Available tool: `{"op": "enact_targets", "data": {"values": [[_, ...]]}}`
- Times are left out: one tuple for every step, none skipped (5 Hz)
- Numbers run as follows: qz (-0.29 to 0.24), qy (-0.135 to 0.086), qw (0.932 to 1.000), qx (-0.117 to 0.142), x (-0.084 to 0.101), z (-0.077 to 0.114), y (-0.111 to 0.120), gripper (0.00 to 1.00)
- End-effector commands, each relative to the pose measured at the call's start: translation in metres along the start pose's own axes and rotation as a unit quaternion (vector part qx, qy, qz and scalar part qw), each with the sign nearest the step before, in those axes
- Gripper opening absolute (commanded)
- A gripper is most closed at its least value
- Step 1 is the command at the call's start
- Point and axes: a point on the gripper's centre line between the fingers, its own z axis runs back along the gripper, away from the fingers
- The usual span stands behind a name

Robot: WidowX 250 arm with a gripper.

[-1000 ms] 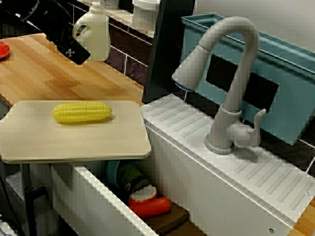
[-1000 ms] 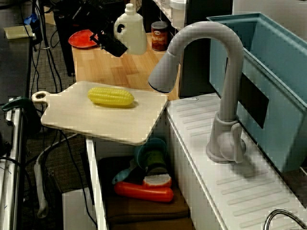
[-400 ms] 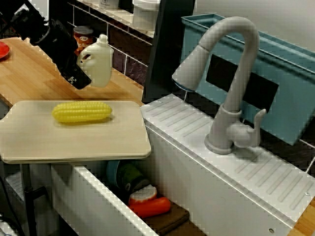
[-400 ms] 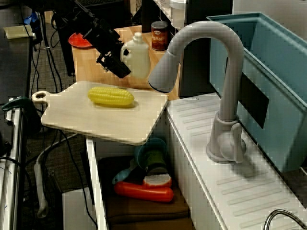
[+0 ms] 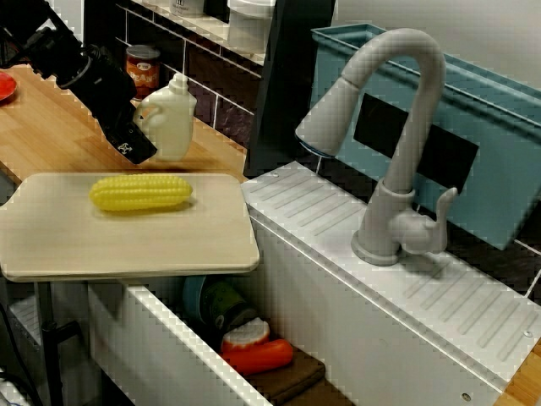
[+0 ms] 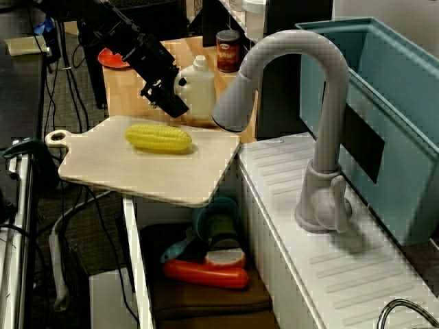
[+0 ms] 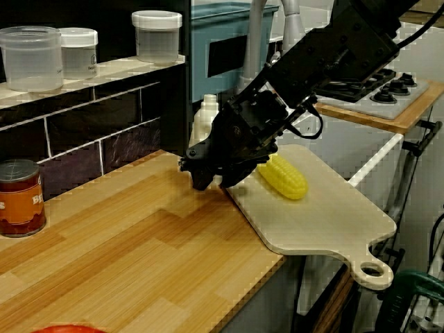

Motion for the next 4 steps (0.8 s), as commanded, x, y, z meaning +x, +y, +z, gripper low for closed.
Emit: {"op": "enact_targets", "data": {"values": [[-0.012,0.011,0.9998,0.009,0.0005,-0.0053,0.0111,0.0],[-0.011,0.016,0.9998,0.008,-0.0008,-0.0074,0.012,0.0],[-0.01,0.016,0.9998,0.007,-0.0008,-0.0062,0.0126,0.0],[-0.011,0.016,0.9998,0.007,-0.0006,-0.0052,0.0126,0.0]]}}
